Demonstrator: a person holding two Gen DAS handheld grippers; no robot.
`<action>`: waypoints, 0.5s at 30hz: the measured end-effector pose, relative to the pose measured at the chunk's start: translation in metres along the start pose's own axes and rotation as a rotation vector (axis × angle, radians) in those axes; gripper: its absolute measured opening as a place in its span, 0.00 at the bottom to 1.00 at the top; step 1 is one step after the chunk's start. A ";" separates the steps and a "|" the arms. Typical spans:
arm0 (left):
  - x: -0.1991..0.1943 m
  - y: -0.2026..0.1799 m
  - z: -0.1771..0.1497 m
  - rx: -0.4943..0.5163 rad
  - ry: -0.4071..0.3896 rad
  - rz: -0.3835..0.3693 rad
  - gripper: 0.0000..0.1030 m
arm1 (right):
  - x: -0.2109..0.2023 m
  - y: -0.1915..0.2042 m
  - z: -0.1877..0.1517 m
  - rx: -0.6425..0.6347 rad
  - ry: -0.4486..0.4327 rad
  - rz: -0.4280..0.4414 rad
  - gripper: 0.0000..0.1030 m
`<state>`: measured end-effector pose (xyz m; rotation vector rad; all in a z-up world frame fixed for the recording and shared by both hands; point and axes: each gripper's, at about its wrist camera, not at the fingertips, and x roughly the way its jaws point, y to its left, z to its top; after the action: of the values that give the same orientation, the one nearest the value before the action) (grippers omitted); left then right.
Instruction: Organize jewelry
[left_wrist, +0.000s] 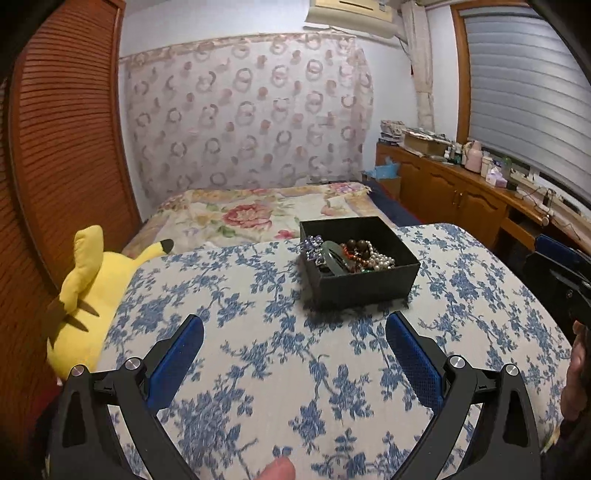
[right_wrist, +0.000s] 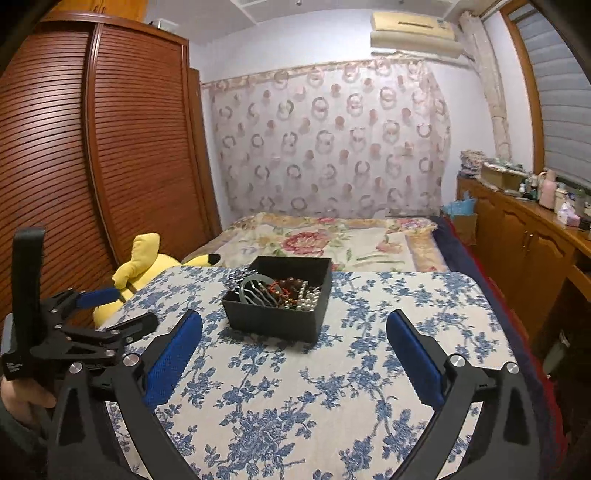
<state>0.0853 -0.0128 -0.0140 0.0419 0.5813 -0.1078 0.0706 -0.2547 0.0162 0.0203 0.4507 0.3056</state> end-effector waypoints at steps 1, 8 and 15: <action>-0.003 0.001 -0.001 -0.008 -0.003 0.001 0.92 | -0.002 -0.001 -0.001 0.004 -0.003 -0.005 0.98; -0.015 0.007 -0.009 -0.033 -0.020 0.008 0.92 | -0.006 -0.003 -0.008 0.025 0.001 -0.030 0.98; -0.020 0.007 -0.010 -0.034 -0.032 0.008 0.92 | -0.004 -0.003 -0.012 0.013 0.004 -0.037 0.98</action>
<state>0.0636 -0.0028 -0.0113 0.0099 0.5504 -0.0904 0.0630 -0.2590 0.0070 0.0236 0.4565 0.2666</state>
